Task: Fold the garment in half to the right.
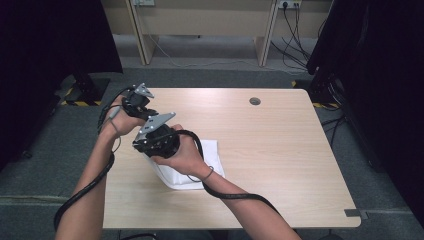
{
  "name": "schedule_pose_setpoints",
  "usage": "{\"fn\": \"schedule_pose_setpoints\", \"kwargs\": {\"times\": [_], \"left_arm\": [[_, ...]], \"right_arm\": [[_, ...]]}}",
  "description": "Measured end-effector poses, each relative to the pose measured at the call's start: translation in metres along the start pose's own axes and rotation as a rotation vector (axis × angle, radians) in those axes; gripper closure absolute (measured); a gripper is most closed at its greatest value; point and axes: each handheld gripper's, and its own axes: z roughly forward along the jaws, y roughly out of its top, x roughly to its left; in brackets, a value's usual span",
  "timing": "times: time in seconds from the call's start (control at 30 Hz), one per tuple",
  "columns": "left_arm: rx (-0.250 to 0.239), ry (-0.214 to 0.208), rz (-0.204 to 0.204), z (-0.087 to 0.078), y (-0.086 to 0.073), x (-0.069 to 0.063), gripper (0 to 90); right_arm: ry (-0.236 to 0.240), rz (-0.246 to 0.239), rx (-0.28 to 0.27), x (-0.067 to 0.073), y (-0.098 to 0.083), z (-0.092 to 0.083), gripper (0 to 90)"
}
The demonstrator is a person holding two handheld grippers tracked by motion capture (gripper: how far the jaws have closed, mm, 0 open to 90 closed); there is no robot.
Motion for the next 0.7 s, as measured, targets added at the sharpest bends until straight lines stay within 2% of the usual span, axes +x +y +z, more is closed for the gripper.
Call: {"fn": "schedule_pose_setpoints", "kwargs": {"times": [0.33,0.7], "left_arm": [[0.001,-0.011,0.013,0.005,0.008,-0.006,86.0],[0.000,-0.024,0.007,0.013,0.010,-0.012,85.9]], "right_arm": [[-0.011,0.003,-0.004,-0.004,-0.006,-0.012,81.2],[-0.020,0.008,0.007,-0.010,-0.017,-0.020,81.1]]}}
